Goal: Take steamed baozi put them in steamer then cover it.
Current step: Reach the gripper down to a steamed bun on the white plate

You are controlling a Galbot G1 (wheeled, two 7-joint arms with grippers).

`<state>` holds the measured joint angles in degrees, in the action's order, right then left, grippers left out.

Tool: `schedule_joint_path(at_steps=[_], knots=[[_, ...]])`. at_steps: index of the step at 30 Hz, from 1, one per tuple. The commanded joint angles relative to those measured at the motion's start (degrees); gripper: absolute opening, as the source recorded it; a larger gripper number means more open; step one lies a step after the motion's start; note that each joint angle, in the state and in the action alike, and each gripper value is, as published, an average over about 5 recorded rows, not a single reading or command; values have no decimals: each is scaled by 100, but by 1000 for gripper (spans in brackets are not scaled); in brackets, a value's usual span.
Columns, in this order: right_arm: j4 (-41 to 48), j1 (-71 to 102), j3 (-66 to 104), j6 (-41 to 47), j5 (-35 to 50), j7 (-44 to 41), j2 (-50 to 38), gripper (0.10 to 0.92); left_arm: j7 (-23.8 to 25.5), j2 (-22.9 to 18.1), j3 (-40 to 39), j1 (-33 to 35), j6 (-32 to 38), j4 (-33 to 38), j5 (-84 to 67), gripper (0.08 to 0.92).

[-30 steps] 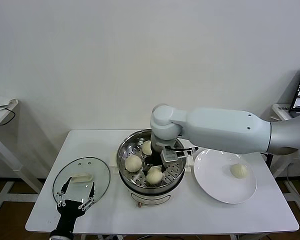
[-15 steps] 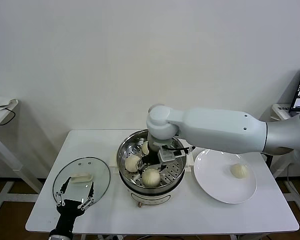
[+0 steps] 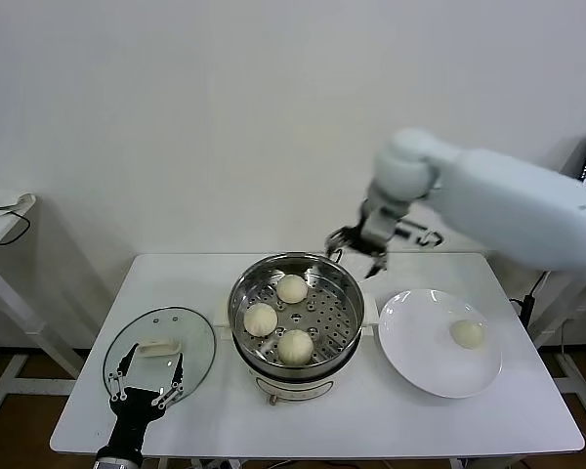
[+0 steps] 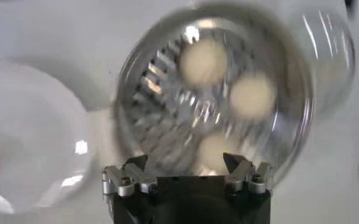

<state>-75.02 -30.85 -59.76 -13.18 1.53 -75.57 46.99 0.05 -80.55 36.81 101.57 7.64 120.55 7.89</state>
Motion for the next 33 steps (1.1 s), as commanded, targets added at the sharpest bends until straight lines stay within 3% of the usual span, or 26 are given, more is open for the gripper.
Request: schedule_joint_path(at_steps=[1, 15, 33], knots=[[2073, 906, 282, 1560, 563, -168, -1001, 823, -5, -13, 25, 22, 12, -24, 8, 823], [2206, 2241, 559, 1405, -101, 327, -1154, 823, -14, -39, 58, 22, 39, -115, 5, 823], [2401, 2823, 907, 1254, -298, 1056, -866, 823, -106, -36, 140, 13, -55, -79, -182, 823]])
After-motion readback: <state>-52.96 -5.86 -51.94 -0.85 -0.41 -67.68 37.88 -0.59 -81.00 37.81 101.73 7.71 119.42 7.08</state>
